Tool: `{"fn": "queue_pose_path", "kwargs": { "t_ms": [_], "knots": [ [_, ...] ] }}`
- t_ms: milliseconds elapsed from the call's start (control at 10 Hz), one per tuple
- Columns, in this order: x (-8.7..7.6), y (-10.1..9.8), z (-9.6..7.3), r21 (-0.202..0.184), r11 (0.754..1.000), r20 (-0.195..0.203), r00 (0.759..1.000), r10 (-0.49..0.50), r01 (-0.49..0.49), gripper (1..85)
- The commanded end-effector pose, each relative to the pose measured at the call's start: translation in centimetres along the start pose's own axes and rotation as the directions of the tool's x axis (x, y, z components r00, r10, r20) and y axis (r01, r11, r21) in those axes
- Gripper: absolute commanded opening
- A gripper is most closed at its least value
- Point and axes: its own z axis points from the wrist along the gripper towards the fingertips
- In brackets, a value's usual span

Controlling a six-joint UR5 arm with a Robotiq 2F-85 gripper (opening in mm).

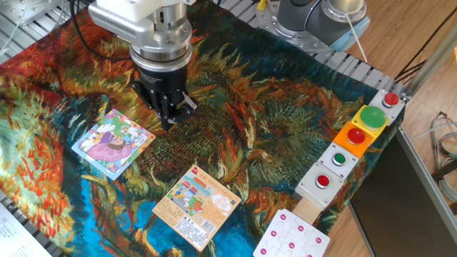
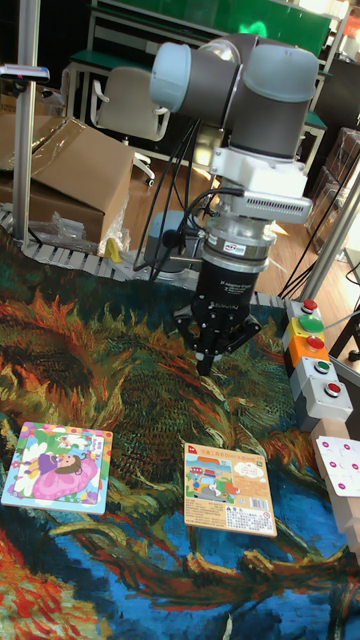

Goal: Assemble one piece of a puzzle

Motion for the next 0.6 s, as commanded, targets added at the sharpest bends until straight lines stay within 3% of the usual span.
{"fn": "queue_pose_path", "kwargs": {
  "t_ms": [0, 100, 200, 300, 400, 500],
  "knots": [
    [-0.6, 0.2, -0.2, -0.01, 1.0, 0.023, 1.0, 0.008, -0.008, 1.3],
    [-1.0, 0.0, -0.2, -0.001, 0.998, 0.037, 0.998, -0.056, 0.056, 1.3],
    [-1.1, 4.3, -0.6, -0.165, 0.984, 0.051, 0.997, -0.054, 0.061, 1.3],
    [-1.1, 3.6, -0.4, -0.132, 0.983, 0.058, 0.991, -0.123, 0.13, 1.3],
    [-0.5, 2.2, -0.3, -0.079, 0.963, 0.039, 0.966, -0.254, 0.256, 1.3],
    [0.2, 2.0, -0.3, -0.076, 0.947, 0.018, 0.95, -0.311, 0.311, 1.3]
  ]
}}
